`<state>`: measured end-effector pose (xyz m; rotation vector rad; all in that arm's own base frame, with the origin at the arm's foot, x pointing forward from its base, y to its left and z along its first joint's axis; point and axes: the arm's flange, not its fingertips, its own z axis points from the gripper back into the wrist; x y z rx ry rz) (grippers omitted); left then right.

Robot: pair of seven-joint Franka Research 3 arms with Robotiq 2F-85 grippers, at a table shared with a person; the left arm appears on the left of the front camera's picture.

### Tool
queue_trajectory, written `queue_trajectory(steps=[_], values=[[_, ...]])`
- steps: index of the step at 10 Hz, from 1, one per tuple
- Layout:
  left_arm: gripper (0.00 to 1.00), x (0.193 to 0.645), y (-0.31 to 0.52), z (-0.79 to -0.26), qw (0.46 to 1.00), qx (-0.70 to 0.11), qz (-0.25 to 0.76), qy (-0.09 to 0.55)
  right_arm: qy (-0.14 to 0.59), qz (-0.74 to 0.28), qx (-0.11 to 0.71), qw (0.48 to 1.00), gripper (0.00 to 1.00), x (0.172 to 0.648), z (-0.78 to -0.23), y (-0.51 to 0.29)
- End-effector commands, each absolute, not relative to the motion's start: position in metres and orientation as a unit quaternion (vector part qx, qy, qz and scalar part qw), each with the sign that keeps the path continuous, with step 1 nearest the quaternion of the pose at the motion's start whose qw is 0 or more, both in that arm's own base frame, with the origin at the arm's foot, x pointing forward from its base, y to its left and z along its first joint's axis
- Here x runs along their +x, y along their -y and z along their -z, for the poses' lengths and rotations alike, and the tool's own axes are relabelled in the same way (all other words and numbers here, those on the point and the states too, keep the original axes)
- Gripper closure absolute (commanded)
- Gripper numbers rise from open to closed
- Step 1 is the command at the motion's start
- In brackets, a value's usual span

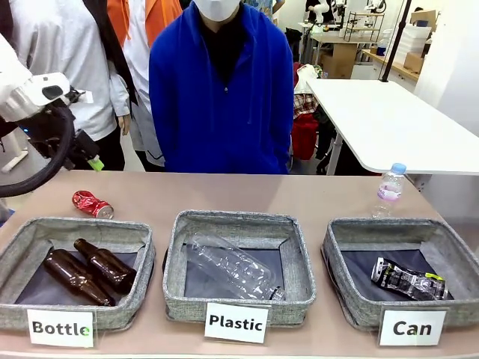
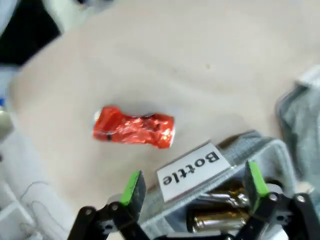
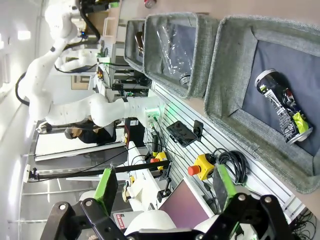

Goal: Sort the can waste into the basket.
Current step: Pick up the can waste from the table and place it in the right Fabric basket.

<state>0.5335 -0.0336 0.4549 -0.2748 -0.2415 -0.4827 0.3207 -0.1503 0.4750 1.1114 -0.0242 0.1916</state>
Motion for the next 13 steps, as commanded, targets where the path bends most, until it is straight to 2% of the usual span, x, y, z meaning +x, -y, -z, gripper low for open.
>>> queue_trajectory(steps=[1, 2, 3, 4, 6, 7, 8, 9, 10, 13], values=[[0.0, 0.573, 0.044, -0.438, 0.863, -0.103, 0.491, 0.056, 0.012, -0.106, 0.523, 0.846, 0.0, 0.317, -0.474, 0.153], [0.0, 0.575, 0.044, -0.431, 0.821, -0.07, 0.565, 0.044, 0.012, -0.106, 0.523, 0.846, 0.0, 0.317, -0.474, 0.153], [0.0, 0.576, 0.044, -0.427, 0.765, -0.074, 0.636, 0.064, 0.012, -0.106, 0.523, 0.846, 0.0, 0.317, -0.474, 0.153], [0.0, 0.578, 0.043, -0.424, 0.732, -0.058, 0.672, 0.099, 0.012, -0.106, 0.523, 0.846, 0.0, 0.317, -0.474, 0.153], [0.0, 0.579, 0.043, -0.413, 0.661, -0.04, 0.739, 0.121, 0.012, -0.106, 0.523, 0.846, 0.0, 0.317, -0.474, 0.153], [0.0, 0.584, 0.044, -0.411, 0.677, -0.007, 0.722, 0.143, 0.012, -0.106, 0.523, 0.846, 0.0, 0.317, -0.474, 0.153], [0.0, 0.58, 0.046, -0.409, 0.656, -0.009, 0.74, 0.144, 0.012, -0.106, 0.523, 0.846, 0.0, 0.317, -0.474, 0.153], [0.0, 0.573, 0.045, -0.41, 0.639, 0.006, 0.76, 0.119, 0.012, -0.106, 0.523, 0.846, 0.0, 0.317, -0.474, 0.153], [0.0, 0.591, 0.049, -0.421, 0.673, -0.001, 0.73, 0.114, 0.012, -0.106, 0.523, 0.846, 0.0, 0.317, -0.474, 0.153], [0.0, 0.589, 0.05, -0.415, 0.658, 0.006, 0.744, 0.116, 0.012, -0.106, 0.523, 0.846, 0.0, 0.317, -0.474, 0.153]])
